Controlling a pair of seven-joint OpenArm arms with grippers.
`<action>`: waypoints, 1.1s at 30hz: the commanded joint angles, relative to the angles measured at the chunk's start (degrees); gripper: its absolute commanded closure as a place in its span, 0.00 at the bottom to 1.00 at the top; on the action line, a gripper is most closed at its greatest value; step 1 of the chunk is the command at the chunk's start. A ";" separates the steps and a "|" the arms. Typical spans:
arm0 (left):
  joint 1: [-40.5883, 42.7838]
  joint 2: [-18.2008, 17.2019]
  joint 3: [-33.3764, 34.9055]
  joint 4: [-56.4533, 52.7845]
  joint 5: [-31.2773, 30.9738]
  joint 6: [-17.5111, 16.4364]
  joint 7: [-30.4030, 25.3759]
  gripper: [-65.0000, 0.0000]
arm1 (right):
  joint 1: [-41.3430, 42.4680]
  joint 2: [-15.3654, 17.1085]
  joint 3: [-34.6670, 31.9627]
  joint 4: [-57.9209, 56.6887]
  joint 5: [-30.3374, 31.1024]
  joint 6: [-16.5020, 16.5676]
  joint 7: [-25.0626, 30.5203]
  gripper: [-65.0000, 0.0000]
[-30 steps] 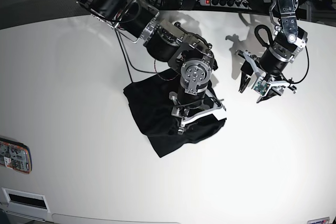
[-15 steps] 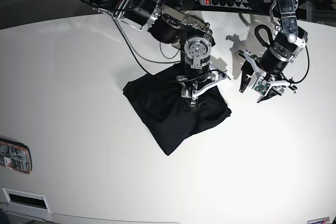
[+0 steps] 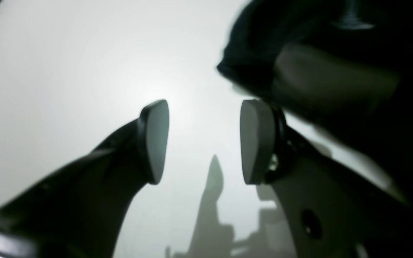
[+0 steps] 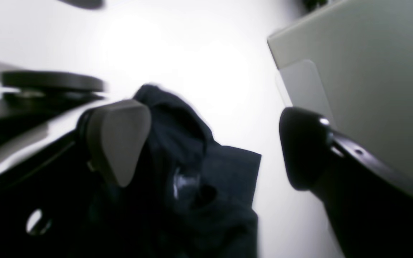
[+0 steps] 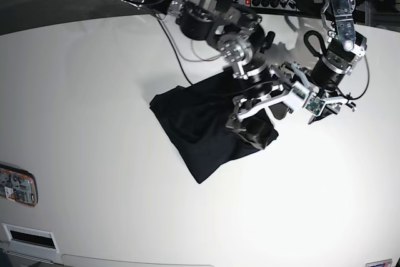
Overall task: Fold the T-shirt properly
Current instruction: 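Press the folded bundle with the right gripper and release it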
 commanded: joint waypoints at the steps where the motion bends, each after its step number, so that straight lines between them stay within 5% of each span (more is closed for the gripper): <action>1: -0.21 -0.15 -0.12 1.07 -0.68 0.07 -1.13 0.53 | 0.48 1.47 1.33 1.66 -0.39 -0.30 -0.28 0.11; 6: -0.12 -0.94 -1.27 0.98 -0.68 0.07 -1.13 0.53 | 0.83 3.32 5.29 5.35 6.90 0.14 1.39 0.10; 12: 1.64 -3.05 -4.17 0.63 -0.77 0.07 -1.13 0.53 | 0.74 4.81 10.83 7.82 11.48 6.64 1.47 0.10; 18: 6.65 -5.87 -10.23 0.63 -11.06 -0.11 -1.13 0.53 | 0.48 4.81 15.49 8.08 11.74 13.24 1.47 0.10; 23: 11.22 -7.27 -17.00 0.46 -20.99 -0.11 -1.13 0.53 | 0.74 4.81 16.10 7.99 11.74 14.29 1.39 0.10; 29: 13.42 -7.19 -21.49 0.46 -22.48 -0.11 -1.13 0.53 | 0.48 4.81 17.07 6.85 16.31 19.57 1.12 0.10; 33: 13.59 -7.10 -21.31 0.37 -22.48 -0.11 -1.13 0.53 | 0.48 4.81 22.26 5.44 23.52 20.10 1.12 0.10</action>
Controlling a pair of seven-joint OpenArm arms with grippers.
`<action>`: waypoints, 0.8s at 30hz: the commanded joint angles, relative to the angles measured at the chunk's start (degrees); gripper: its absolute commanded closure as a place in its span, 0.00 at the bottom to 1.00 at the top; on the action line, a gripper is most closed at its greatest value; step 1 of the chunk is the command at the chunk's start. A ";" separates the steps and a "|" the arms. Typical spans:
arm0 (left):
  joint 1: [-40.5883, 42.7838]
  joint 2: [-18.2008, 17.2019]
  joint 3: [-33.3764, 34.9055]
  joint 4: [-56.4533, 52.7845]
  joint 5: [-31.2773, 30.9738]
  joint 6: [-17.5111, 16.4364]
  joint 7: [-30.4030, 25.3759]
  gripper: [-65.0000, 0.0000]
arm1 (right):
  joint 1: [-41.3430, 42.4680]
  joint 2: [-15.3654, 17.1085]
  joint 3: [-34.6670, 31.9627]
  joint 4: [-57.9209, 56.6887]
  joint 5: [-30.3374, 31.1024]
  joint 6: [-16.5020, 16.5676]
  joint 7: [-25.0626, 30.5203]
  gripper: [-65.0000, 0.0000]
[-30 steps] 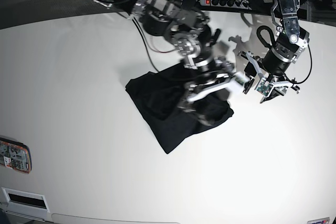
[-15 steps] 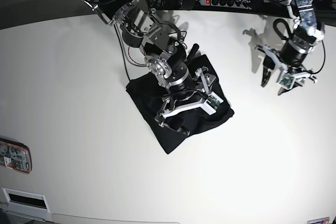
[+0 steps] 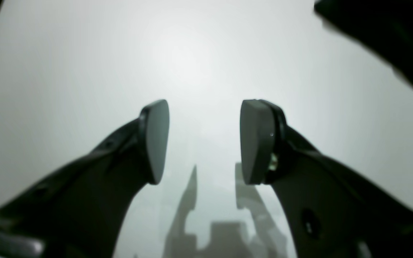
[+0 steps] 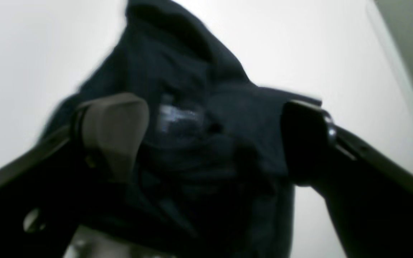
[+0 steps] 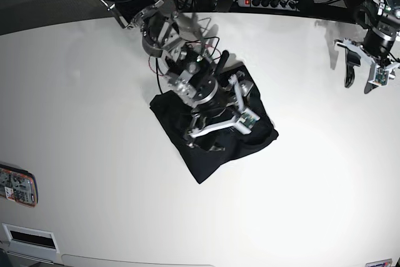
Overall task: Fold the T-shirt properly
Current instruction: 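Press the folded bundle with the right gripper and release it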
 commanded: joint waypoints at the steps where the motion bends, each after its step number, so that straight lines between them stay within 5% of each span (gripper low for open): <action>1: -0.24 -0.96 -0.42 0.89 -1.22 0.26 -1.59 0.53 | 1.00 -0.32 1.30 0.19 1.76 -0.36 1.06 0.10; 11: -0.42 -0.87 0.11 0.89 -1.22 0.26 -1.59 0.53 | 1.00 3.46 4.20 -1.83 11.08 -0.36 1.15 0.15; 15: -0.42 -0.87 0.38 0.89 -1.22 0.26 -1.59 0.53 | 1.00 3.81 4.20 -1.74 11.87 -0.36 1.15 0.41; 21: -0.42 -0.87 0.38 0.89 -1.30 0.26 -1.59 0.53 | 1.00 3.63 4.47 -1.74 11.78 -0.45 1.06 0.98; 24: -0.42 -0.87 0.38 0.89 -1.30 0.26 -1.59 0.53 | 0.82 3.54 4.47 -1.39 11.69 -0.45 0.97 1.00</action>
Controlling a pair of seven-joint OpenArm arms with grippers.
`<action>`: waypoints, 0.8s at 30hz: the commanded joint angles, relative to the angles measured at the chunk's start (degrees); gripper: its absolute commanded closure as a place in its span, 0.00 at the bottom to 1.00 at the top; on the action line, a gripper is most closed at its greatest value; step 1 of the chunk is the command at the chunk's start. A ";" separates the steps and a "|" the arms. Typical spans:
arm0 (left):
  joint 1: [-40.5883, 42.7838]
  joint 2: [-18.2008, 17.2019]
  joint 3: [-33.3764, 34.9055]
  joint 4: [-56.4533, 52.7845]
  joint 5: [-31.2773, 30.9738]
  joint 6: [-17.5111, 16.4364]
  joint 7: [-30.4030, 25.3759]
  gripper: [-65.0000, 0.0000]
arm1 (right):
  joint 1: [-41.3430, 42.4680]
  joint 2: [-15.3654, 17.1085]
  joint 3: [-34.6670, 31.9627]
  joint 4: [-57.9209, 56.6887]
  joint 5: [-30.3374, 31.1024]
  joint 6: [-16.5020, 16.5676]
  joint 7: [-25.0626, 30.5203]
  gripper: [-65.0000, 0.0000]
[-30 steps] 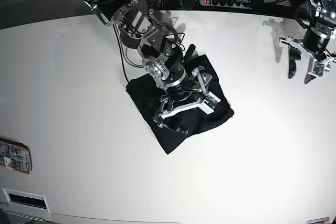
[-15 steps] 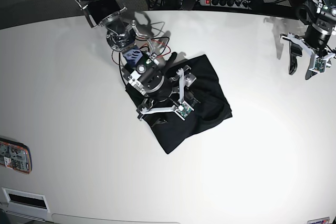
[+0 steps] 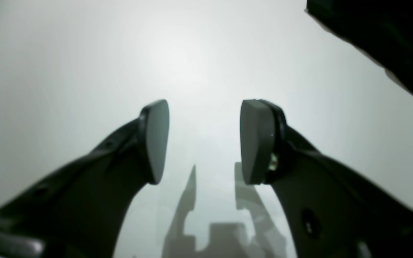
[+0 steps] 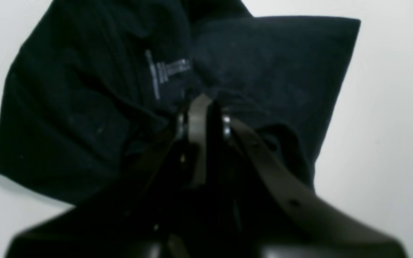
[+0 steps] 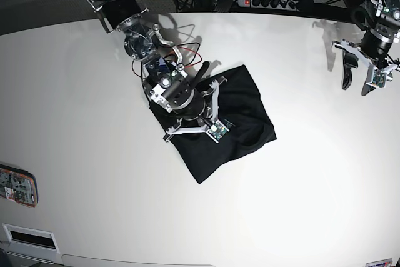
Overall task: Fold the T-shirt properly
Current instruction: 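Press the folded bundle with the right gripper and release it, then lift the right gripper off the bundle and reposition it at its edge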
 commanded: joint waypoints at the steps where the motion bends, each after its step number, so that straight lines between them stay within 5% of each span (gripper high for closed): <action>1: 0.06 -0.87 -0.32 0.87 -0.80 0.24 -1.45 0.53 | 0.80 -0.46 0.18 2.27 0.02 -0.28 1.14 1.00; 11: 0.06 -0.87 -0.32 0.87 -0.80 0.24 -1.45 0.53 | -8.34 -0.54 -0.08 12.99 -1.39 -0.45 1.06 1.00; 24: -0.03 -1.22 -0.32 0.87 -0.71 0.24 -1.45 0.53 | -16.34 -4.85 -10.28 12.99 -21.69 -0.45 1.14 1.00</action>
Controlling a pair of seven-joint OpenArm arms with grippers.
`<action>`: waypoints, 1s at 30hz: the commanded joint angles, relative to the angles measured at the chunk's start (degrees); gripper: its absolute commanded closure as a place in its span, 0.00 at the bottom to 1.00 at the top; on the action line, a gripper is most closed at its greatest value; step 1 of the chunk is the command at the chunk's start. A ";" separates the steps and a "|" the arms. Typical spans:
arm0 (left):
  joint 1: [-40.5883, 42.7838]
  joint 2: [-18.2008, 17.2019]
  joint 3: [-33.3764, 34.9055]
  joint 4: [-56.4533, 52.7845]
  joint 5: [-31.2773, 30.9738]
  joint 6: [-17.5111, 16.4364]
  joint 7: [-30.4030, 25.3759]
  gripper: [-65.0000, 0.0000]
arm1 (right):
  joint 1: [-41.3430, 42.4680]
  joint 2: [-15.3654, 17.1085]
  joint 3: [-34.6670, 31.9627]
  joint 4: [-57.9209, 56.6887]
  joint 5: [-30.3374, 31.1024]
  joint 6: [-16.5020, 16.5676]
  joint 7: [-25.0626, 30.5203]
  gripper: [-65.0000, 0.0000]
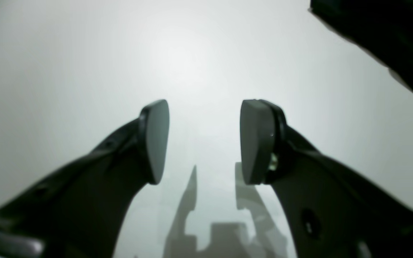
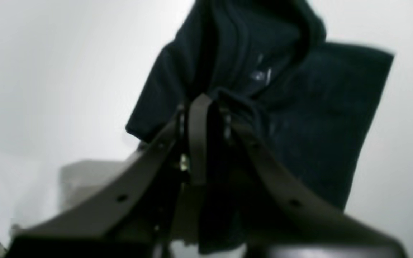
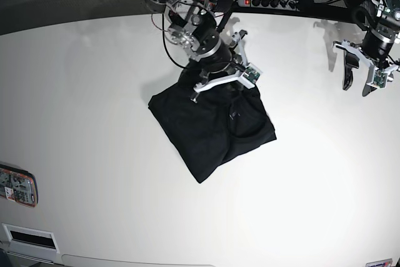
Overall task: Fold the T-shirt properly
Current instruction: 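Lift the right gripper off the bundle and reposition it at its edge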
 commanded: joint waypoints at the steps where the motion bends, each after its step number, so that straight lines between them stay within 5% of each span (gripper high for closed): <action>1: 0.00 -0.74 -0.32 0.89 -0.71 0.24 -1.45 0.53 | -0.04 -0.35 -1.35 1.19 -0.32 -0.21 0.79 1.00; 14: 0.00 -2.06 -0.32 0.89 -0.71 0.24 -1.45 0.53 | 0.49 -0.61 -3.11 1.01 11.11 -0.21 0.88 1.00; 23: 0.00 -2.06 -0.32 0.89 -0.71 0.24 -1.45 0.53 | 0.49 -0.61 -2.93 1.10 12.08 -0.21 0.79 0.30; 30: 0.00 -0.12 1.35 1.42 -0.98 0.33 -1.45 0.53 | 0.49 -0.61 -0.20 3.12 12.08 -0.21 0.79 0.17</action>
